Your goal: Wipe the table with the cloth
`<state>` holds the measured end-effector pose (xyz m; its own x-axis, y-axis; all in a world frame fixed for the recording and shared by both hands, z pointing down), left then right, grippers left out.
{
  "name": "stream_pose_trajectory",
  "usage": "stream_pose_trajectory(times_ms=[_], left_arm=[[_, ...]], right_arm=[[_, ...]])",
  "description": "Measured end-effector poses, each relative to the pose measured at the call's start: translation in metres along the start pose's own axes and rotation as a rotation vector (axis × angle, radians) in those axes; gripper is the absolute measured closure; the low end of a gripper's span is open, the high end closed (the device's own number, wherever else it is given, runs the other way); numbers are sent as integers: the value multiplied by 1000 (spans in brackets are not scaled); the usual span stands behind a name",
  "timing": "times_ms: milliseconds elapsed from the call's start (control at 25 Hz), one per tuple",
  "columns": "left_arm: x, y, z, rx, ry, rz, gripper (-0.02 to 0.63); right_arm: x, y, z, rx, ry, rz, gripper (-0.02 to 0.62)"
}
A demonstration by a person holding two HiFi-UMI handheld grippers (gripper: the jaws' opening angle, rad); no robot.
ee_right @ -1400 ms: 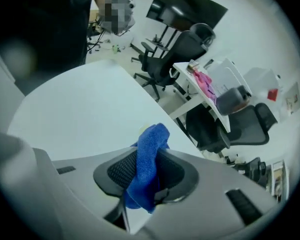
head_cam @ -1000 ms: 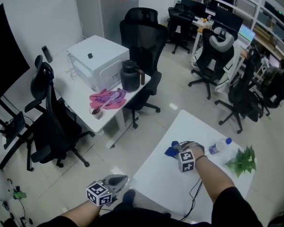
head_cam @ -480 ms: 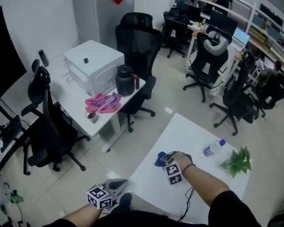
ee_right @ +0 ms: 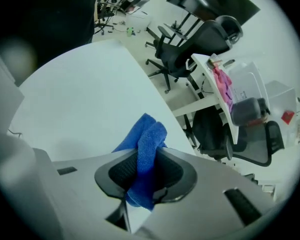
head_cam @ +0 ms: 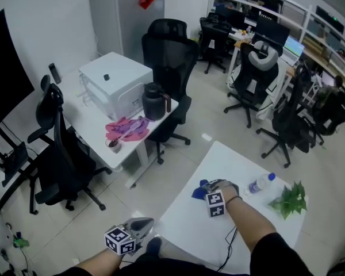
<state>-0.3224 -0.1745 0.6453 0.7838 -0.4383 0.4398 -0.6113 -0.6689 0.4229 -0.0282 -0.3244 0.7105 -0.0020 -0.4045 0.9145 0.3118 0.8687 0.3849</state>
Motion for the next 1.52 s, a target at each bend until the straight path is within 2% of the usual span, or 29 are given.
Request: stream_pose_trajectory(times_ms=[360,520,640,720,800,1040,1240,1320,1360,1440,1520], left_arm=[[7,0,7,-8,-24,-12,611],[6,-1,6,-12,-22,-13,611],[3,-2,6,-5,-28,-9,611],[-1,1,8,-1,-30,0,611],[-5,3,7,-6,-29,9,611],[-9,7,3,-22,-35,16,611],[-5,2,1,-30,-37,-1,611],[-3,0,2,-26,-37,-8,611],[-3,-1,2,-25,-39,-10,611],[-2,-2,3,-22,-46,-13,611],[-3,-1,3,-22,-49,-9,611]], right_arm=[[-10,27,33,-109,-24,15,508],[-17,32,38,-135,-76,49,508],[-19,8,15,-29,-81,13,506],[-15,-13,-1,34,-28,-17,506],[-7,-21,-8,66,22,-6,506],[4,-4,10,60,36,35,508],[-10,21,42,-5,-20,50,511],[-17,26,49,-15,-81,89,511],[-22,25,48,5,-123,105,509],[-29,10,32,112,-175,86,509],[-28,-13,8,212,-138,38,509]])
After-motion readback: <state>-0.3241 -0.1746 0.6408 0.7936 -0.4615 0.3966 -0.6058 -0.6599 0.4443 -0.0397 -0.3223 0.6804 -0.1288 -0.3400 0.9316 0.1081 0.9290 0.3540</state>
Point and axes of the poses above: the fingertips, and each gripper's own axes: x forward along the fingers, y to its left, z out of its top, the point moved 9 cm from there along -x, backward along the fingers, and after that the axes turned 9 degrees about y, right-handed, at the moved point
